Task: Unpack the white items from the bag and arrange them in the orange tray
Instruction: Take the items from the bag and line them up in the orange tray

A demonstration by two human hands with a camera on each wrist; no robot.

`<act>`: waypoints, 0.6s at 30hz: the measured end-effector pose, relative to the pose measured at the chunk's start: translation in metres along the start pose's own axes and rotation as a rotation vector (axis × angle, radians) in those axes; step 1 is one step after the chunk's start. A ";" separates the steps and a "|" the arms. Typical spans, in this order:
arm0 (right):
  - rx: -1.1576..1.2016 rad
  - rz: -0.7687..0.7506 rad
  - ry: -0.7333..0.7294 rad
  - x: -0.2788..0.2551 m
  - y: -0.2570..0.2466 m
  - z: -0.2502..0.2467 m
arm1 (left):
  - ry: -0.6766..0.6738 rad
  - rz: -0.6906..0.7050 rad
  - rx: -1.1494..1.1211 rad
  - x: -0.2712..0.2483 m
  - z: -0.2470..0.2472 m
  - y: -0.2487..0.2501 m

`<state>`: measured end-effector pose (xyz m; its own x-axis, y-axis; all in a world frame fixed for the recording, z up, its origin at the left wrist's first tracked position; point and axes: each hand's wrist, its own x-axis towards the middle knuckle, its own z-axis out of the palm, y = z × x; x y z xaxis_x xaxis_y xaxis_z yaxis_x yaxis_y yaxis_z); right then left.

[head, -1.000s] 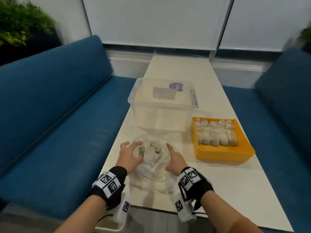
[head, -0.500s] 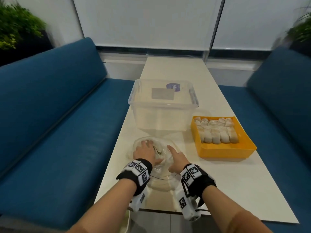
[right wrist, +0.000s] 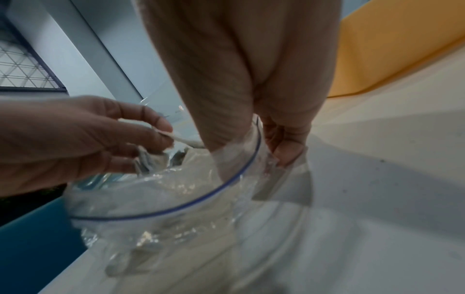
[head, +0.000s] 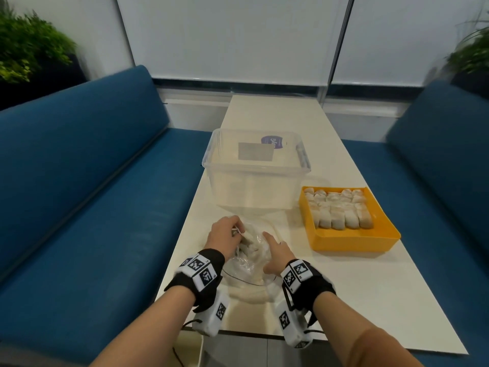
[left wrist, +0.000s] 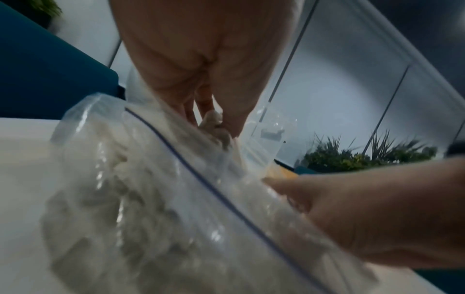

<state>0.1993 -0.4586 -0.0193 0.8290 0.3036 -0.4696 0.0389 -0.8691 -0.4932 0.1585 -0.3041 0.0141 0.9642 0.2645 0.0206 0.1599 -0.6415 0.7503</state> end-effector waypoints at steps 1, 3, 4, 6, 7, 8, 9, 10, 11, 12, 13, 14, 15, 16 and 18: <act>-0.007 0.001 0.005 0.000 -0.001 0.000 | 0.022 -0.002 -0.053 0.000 -0.003 0.002; -0.026 0.000 0.010 -0.001 -0.001 0.001 | 0.034 0.003 -0.123 0.001 -0.010 0.005; -0.038 0.001 0.012 -0.001 -0.002 0.002 | 0.002 0.002 -0.118 0.002 -0.013 0.004; -0.058 0.001 0.017 -0.002 -0.003 0.003 | -0.123 0.000 -0.012 0.003 -0.014 0.002; -0.064 0.001 0.021 -0.003 -0.003 0.004 | -0.200 0.006 0.089 0.003 -0.013 0.000; -0.068 -0.002 0.025 -0.004 -0.003 0.004 | -0.276 0.008 0.207 0.003 -0.010 -0.004; -0.071 -0.007 0.027 -0.005 -0.003 0.005 | -0.337 0.001 0.315 0.002 -0.005 -0.008; -0.073 -0.013 0.029 -0.006 -0.003 0.005 | -0.378 -0.022 0.398 0.000 0.000 -0.011; -0.073 -0.018 0.030 -0.007 -0.002 0.005 | -0.395 -0.040 0.469 -0.001 0.004 -0.013; -0.073 -0.020 0.032 -0.007 -0.001 0.006 | -0.396 -0.037 0.530 -0.001 0.008 -0.014; -0.073 -0.021 0.033 -0.008 0.001 0.006 | -0.391 -0.023 0.576 0.000 0.011 -0.015; -0.073 -0.023 0.035 -0.008 0.001 0.006 | -0.380 -0.006 0.596 0.000 0.012 -0.015; -0.072 -0.026 0.038 -0.008 0.002 0.007 | -0.361 0.010 0.597 0.001 0.013 -0.013; -0.069 -0.028 0.040 -0.008 0.002 0.007 | -0.342 0.023 0.590 0.001 0.013 -0.012; -0.066 -0.035 0.038 -0.009 0.003 0.007 | -0.316 0.048 0.548 0.002 0.012 -0.012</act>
<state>0.1878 -0.4611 -0.0220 0.8472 0.3201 -0.4241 0.1038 -0.8825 -0.4587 0.1614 -0.3041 -0.0032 0.9755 0.0551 -0.2128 0.1198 -0.9449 0.3045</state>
